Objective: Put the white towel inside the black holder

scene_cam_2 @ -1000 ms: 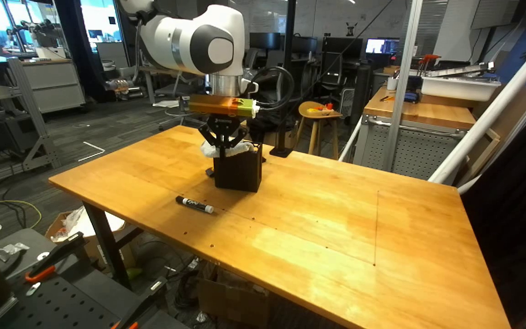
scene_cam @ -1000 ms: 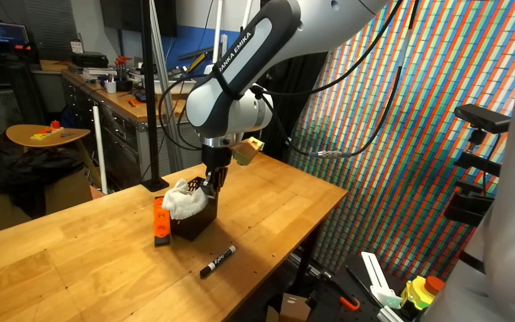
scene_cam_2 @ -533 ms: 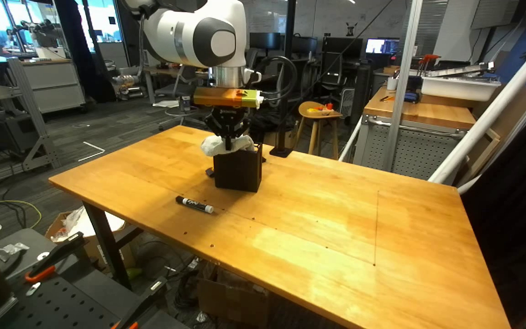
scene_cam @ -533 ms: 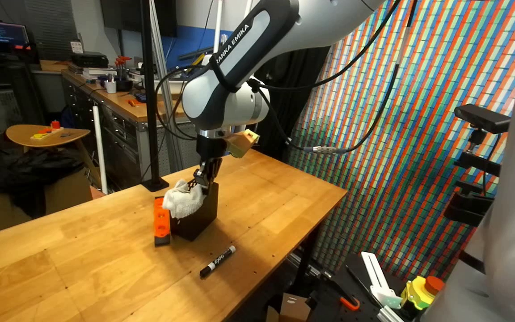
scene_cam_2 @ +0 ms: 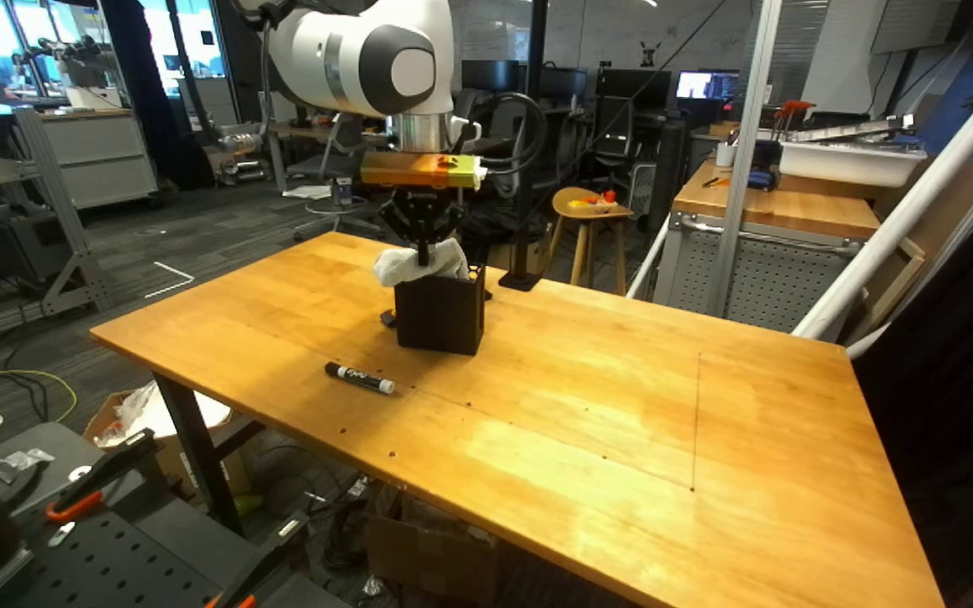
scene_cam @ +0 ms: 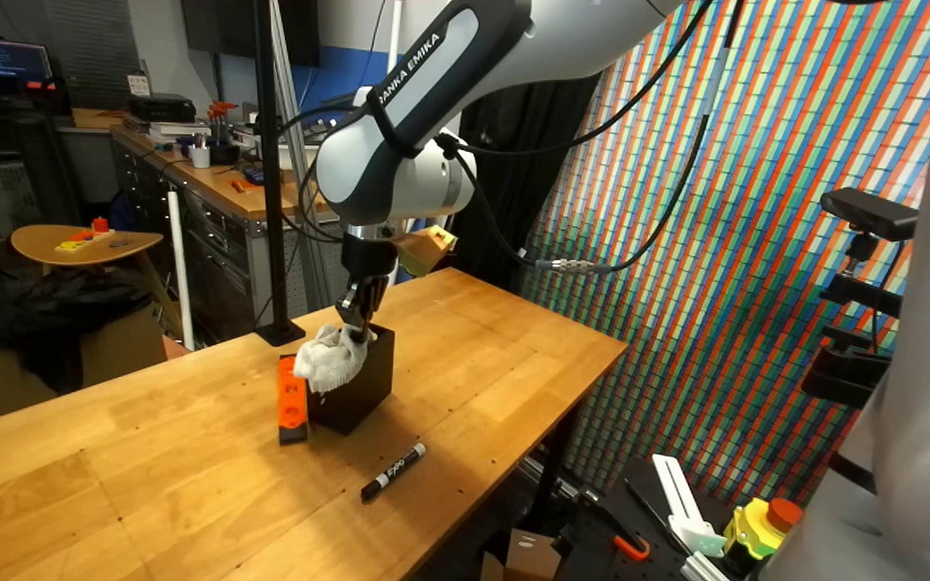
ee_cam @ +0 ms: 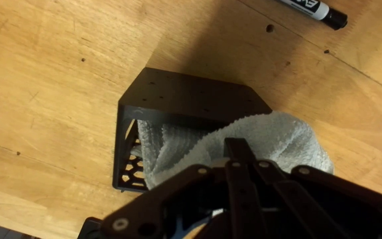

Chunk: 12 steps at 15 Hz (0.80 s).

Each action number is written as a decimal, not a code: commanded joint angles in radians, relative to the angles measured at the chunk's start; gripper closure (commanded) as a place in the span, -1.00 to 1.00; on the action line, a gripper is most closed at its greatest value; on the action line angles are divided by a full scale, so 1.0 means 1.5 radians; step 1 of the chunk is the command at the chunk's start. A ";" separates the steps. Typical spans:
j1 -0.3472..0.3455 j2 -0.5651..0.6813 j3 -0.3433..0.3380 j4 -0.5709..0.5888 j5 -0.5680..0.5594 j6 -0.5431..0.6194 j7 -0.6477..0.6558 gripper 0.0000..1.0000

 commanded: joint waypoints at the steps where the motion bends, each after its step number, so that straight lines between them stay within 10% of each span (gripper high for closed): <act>1: 0.003 0.022 0.006 0.028 0.009 -0.001 -0.015 1.00; 12: -0.003 0.107 0.026 0.152 0.000 -0.045 -0.064 1.00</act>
